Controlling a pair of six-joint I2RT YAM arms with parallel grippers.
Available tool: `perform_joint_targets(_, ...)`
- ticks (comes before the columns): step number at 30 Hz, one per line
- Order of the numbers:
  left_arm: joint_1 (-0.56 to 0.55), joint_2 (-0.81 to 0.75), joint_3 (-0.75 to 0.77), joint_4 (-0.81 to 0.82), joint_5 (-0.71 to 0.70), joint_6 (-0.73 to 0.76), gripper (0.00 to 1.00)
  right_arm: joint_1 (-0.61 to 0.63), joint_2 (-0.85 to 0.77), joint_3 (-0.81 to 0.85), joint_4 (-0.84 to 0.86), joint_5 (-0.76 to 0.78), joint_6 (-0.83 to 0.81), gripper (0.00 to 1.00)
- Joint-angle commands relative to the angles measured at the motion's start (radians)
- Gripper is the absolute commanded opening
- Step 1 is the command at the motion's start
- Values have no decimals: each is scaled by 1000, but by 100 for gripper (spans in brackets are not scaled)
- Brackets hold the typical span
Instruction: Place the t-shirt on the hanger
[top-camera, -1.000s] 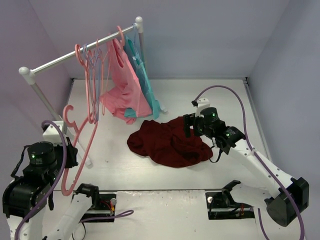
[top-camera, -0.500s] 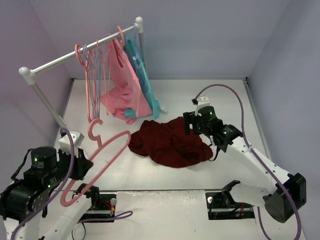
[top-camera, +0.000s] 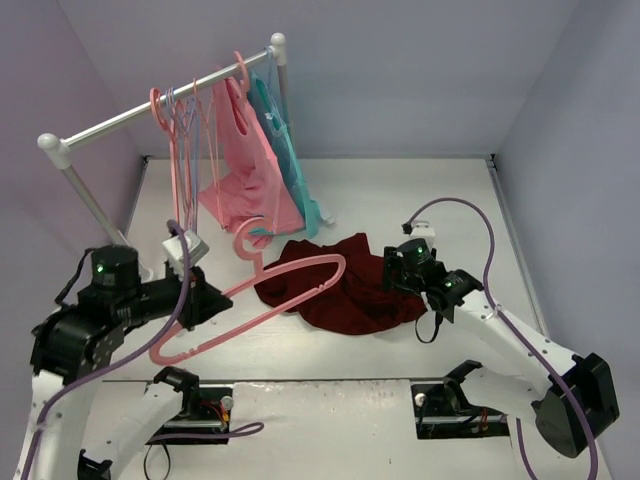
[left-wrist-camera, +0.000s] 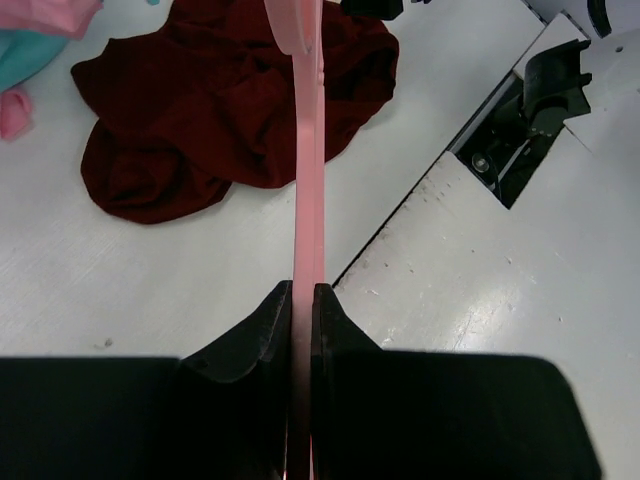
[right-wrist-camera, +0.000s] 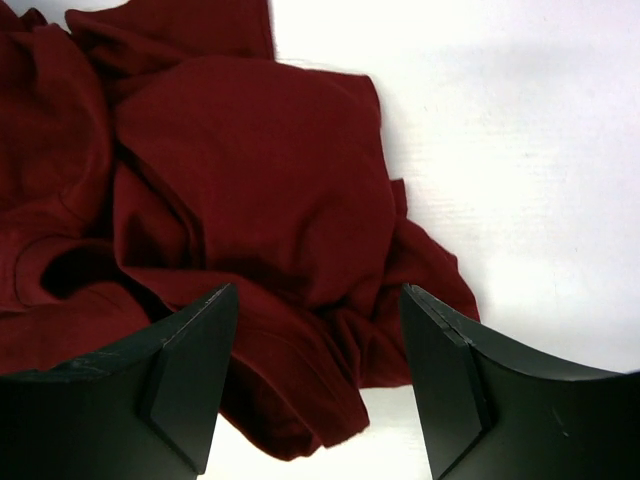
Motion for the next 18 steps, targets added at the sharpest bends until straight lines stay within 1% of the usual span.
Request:
perform_joint_targets(1,-64,147,40,188,39,79,0,4,-58,-9,5,41,64,63)
perform_joint_targets(5,-151,244,63,208,-57,167,0,5,-74,-20,-7,16,44,64)
perform_joint_targets(10,-155,318,36,205,-49,234,0,6,-104,-21,-26,-17,45,63)
perform_joint_targets(18,-153,343,21,214,-104,282,0,38,-55,-55,-37,-54,141,63)
